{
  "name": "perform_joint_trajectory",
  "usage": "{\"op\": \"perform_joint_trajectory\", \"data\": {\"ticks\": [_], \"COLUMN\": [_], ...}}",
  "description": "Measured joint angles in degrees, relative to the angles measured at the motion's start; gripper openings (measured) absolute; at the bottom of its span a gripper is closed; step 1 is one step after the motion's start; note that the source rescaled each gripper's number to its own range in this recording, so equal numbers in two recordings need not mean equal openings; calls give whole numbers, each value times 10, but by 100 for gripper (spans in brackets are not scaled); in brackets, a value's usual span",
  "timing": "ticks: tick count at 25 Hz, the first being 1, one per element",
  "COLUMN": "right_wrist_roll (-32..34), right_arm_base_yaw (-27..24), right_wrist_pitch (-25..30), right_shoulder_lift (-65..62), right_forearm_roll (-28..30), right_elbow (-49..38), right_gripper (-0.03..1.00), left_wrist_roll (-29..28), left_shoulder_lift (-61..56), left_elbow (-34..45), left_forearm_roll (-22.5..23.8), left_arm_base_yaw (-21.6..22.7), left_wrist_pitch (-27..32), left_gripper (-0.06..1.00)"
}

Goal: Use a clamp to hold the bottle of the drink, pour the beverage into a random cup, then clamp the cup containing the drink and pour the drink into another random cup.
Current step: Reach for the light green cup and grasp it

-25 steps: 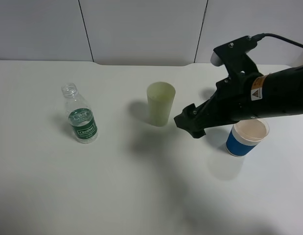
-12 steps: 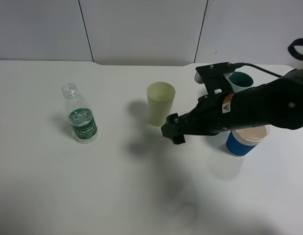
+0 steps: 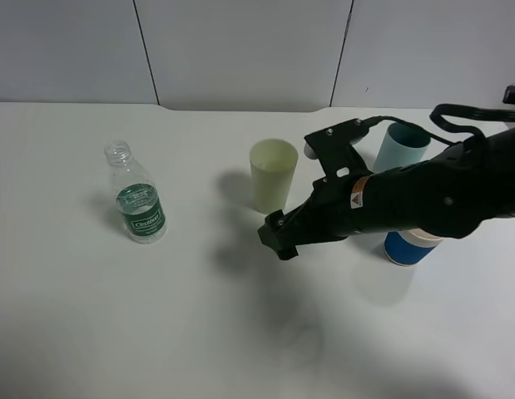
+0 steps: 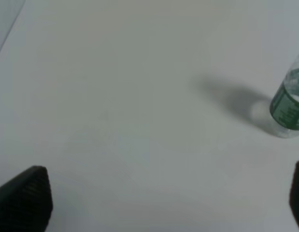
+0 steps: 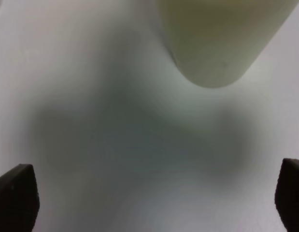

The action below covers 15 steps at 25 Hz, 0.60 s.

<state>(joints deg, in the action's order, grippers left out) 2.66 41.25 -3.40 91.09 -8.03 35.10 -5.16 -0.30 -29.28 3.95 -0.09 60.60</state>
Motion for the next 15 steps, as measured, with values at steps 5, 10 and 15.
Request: {"op": "perform_joint_trajectory", "data": {"ticks": [5,10,15], "right_wrist_roll": [-56,-118,-168], "right_arm_base_yaw": [0,0,0], "right_wrist_pitch": [-2,13,-1], "right_shoulder_lift": [21,21,21], "right_forearm_roll": [-10,-75,-137], "right_elbow": [0,0,0], "right_gripper": [93,93,93], "left_wrist_roll": [0,0,0], "left_shoulder_lift": [0,0,0], "left_elbow": [0,0,0], "left_forearm_roll": [0,0,0], "left_arm_base_yaw": [0,0,0], "left_wrist_pitch": [0,0,0], "left_gripper": [100,100,100]}}
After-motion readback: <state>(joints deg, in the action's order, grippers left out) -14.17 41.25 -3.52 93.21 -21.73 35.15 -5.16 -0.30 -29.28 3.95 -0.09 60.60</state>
